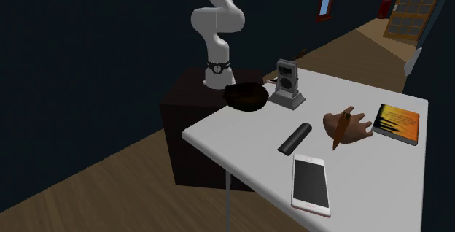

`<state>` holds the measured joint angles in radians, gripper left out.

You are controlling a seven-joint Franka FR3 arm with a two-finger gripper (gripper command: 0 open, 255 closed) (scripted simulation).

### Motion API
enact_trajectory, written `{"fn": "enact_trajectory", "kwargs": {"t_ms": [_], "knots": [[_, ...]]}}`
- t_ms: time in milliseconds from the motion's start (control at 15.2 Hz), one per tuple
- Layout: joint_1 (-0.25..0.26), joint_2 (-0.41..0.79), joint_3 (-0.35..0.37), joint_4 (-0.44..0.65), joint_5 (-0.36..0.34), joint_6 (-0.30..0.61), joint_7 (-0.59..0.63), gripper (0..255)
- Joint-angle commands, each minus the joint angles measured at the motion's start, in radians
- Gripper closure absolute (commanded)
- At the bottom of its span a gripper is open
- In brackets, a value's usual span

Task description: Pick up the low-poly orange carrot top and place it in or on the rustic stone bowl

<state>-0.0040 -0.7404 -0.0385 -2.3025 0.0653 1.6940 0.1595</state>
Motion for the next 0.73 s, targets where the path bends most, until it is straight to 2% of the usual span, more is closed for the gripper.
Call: {"fn": "enact_trajectory", "kwargs": {"t_ms": [0, 660], "knots": [[0.0, 0.0, 0.0, 0.0, 0.0, 0.0, 0.0, 0], [0.079, 0.167, 0.179, -0.034, 0.039, 0.224, 0.106, 0]]}}
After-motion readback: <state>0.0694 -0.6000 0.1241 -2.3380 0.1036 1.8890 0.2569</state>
